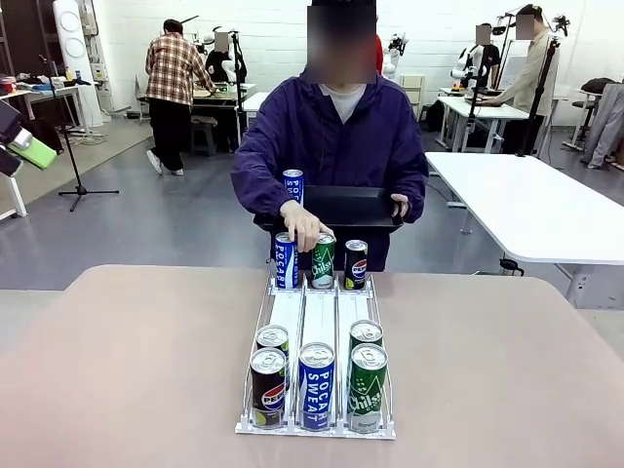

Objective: Retrieve and hand over the desired beverage to the person.
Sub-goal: Pick up another can of the same type that the person held from the Automatic Can Dispenser.

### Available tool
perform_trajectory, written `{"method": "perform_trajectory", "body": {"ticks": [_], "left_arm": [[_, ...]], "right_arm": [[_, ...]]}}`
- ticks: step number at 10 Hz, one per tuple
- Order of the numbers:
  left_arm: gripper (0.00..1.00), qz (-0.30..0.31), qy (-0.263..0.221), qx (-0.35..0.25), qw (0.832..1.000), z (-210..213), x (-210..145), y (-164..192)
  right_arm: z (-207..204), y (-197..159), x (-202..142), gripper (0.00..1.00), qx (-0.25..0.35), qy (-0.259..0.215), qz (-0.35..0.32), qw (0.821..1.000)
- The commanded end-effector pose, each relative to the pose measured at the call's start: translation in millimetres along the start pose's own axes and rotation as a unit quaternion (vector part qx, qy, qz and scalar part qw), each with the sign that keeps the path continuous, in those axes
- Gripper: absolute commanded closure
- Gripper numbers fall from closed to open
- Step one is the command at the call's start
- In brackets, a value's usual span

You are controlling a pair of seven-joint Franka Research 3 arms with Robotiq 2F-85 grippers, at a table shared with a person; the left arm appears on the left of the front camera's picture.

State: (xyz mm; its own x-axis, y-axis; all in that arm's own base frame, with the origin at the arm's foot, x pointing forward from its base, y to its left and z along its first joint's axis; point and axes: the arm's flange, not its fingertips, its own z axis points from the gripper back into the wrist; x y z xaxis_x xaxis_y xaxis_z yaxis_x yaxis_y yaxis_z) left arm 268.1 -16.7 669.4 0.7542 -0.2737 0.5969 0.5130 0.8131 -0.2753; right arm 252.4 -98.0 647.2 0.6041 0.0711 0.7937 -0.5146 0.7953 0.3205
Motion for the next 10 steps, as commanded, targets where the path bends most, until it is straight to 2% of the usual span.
{"method": "perform_trajectory", "body": {"ticks": [1, 8, 9, 10], "left_arm": [[0.0, -0.006, 0.003, 0.003, 1.0, 0, -1, 1], [0.0, -0.006, 0.003, 0.003, 1.0, 0, -1, 1], [0.0, -0.006, 0.003, 0.003, 1.0, 0, -1, 1], [0.0, -0.006, 0.003, 0.003, 1.0, 0, -1, 1]], "right_arm": [[-2, 0, -1, 0.0, 0.015, -0.004, 0.004, 1.0], [-2, 0, -1, 0.0, 0.015, -0.004, 0.004, 1.0], [0, 0, 0, 0.0, 0.0, 0.0, 0.0, 1.0], [-35, 24, 9, 0.0, -0.012, 0.082, 0.013, 0.996]]}}
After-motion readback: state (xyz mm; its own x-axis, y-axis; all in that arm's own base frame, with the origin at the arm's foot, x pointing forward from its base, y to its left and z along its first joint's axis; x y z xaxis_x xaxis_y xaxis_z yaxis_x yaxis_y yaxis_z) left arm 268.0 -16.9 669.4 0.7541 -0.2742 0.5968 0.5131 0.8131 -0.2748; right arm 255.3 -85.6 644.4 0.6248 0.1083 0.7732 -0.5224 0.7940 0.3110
